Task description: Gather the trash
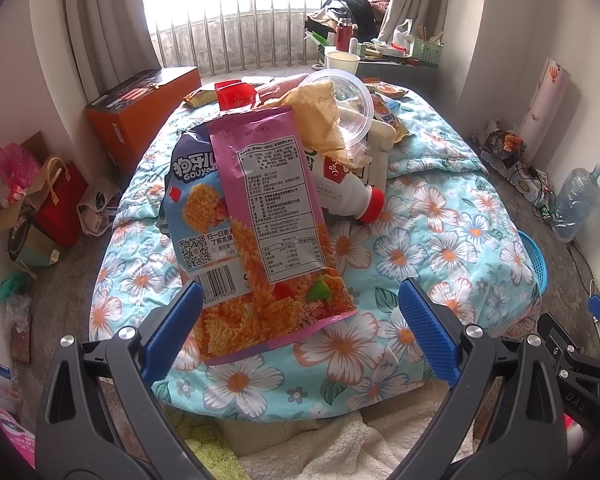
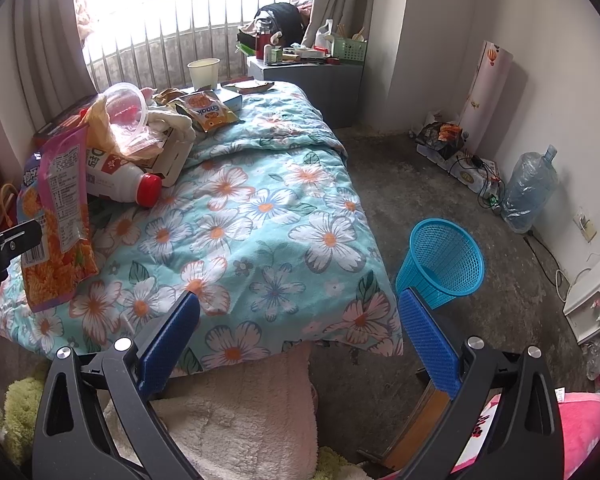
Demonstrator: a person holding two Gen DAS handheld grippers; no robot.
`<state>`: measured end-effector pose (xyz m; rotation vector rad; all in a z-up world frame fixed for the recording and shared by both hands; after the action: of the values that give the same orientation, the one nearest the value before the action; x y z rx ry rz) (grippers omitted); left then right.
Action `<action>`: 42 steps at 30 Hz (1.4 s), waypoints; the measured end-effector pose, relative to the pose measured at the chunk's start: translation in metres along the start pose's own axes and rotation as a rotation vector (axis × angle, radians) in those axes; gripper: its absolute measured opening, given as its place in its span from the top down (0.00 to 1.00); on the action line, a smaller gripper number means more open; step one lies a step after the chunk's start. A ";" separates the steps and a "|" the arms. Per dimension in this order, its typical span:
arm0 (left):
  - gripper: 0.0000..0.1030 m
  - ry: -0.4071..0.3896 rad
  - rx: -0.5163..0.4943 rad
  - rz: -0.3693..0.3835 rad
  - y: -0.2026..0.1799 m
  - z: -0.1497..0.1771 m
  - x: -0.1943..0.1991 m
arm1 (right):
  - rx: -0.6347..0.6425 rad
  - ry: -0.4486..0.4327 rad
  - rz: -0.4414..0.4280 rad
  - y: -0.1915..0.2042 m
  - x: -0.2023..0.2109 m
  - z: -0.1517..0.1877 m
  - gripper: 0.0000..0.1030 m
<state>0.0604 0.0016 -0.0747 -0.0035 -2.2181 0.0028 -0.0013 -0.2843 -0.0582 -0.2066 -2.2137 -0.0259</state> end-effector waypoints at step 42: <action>0.08 0.008 0.006 0.003 0.003 0.004 -0.001 | 0.000 0.002 -0.006 0.003 0.000 0.001 0.06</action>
<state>0.0578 0.0050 -0.0783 -0.0043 -2.2103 0.0108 -0.0013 -0.2810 -0.0589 -0.2003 -2.2121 -0.0290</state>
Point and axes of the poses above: each gripper's, at about its wrist camera, not at the fingertips, and x roughly against the way its jaws point, y to its left, z to its underside, the point moved 9 cm from there along -x, roughly the way its jaws point, and after that the axes turned 2 degrees about y, right-handed, at the moved point
